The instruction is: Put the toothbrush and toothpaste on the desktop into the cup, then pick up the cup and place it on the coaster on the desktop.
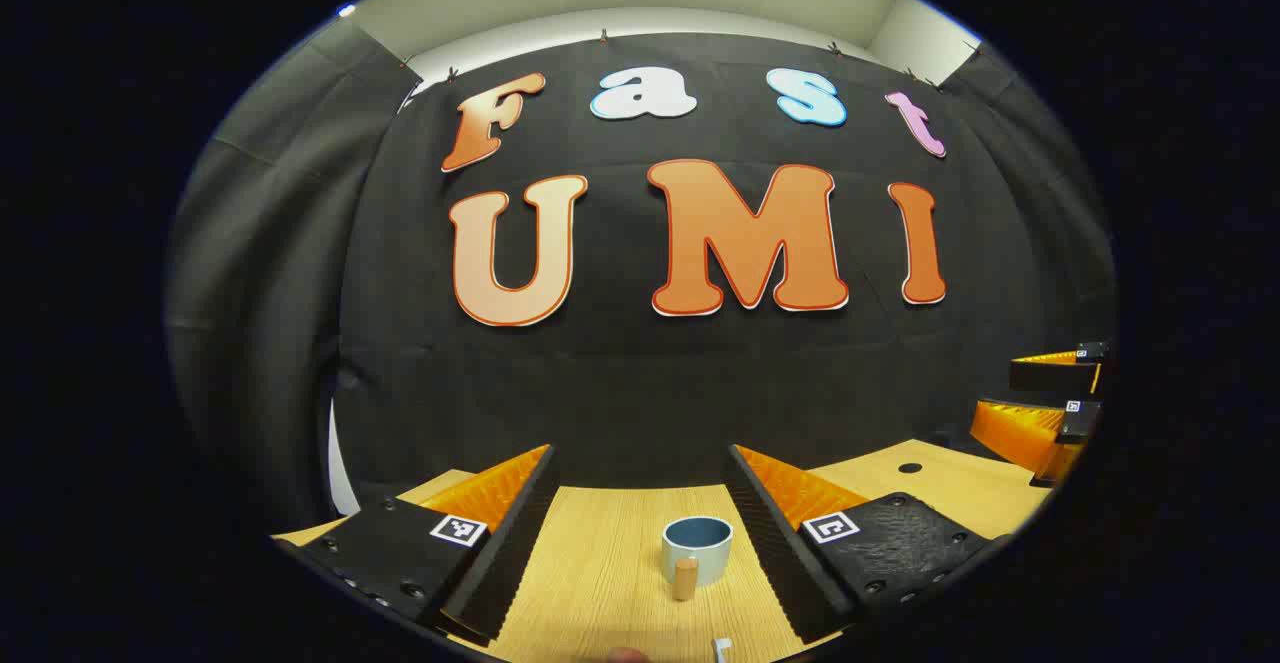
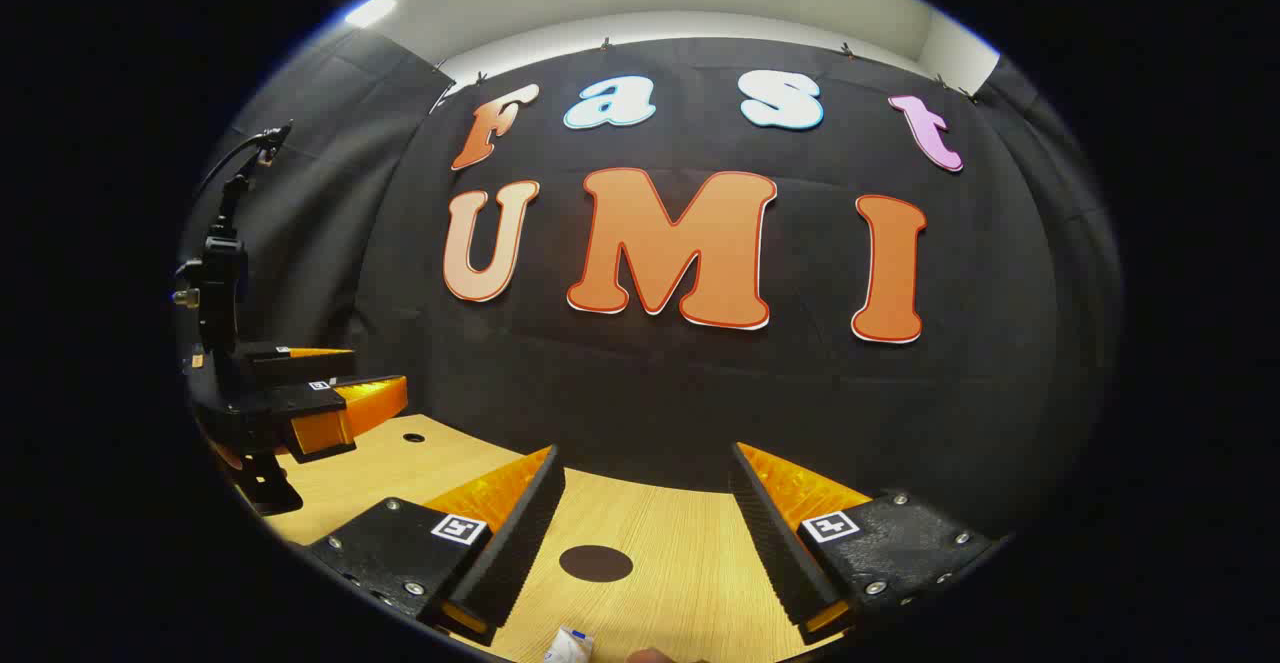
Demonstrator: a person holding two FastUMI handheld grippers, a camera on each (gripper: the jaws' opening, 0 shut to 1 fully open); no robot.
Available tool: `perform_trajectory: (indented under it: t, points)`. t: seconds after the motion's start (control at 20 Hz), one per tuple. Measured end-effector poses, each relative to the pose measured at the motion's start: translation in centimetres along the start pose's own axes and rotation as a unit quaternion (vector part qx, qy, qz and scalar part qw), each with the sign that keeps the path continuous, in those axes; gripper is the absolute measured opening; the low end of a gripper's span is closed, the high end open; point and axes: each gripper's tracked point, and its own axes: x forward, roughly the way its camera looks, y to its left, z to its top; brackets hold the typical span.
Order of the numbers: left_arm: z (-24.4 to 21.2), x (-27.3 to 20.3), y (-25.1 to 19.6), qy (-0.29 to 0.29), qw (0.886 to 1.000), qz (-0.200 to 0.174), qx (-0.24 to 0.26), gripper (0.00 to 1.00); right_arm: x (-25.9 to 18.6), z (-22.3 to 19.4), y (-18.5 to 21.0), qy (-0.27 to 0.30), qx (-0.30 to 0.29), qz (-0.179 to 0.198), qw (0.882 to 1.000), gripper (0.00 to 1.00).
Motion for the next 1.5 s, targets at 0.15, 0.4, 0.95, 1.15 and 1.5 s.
perform_trajectory:
  t: [0.15,0.4,0.95,1.15,1.5]
  points:
    - [0.5,-0.2,0.0,-0.007,1.0,0.003,-0.006,0.99,-0.4,0.4,0.2,-0.005,0.002,0.004,1.0,0.99]
    - [0.6,-0.2,0.1,0.0,1.0,0.003,-0.017,1.0,-0.5,-0.3,0.4,0.012,-0.006,0.006,1.0,0.99]
    - [0.6,0.1,-1.6,0.027,0.999,-0.013,-0.016,0.99,-1.4,-0.6,-0.4,0.036,0.001,0.009,0.999,0.99]
    - [-0.6,0.0,-1.7,0.066,0.998,-0.013,0.014,0.99,-1.6,-2.1,-0.6,0.069,-0.004,0.012,0.998,0.99]
    - [-6.2,-0.7,-3.3,0.202,0.978,-0.052,0.014,0.99,-2.6,-4.9,-0.1,0.155,0.007,0.038,0.987,0.98]
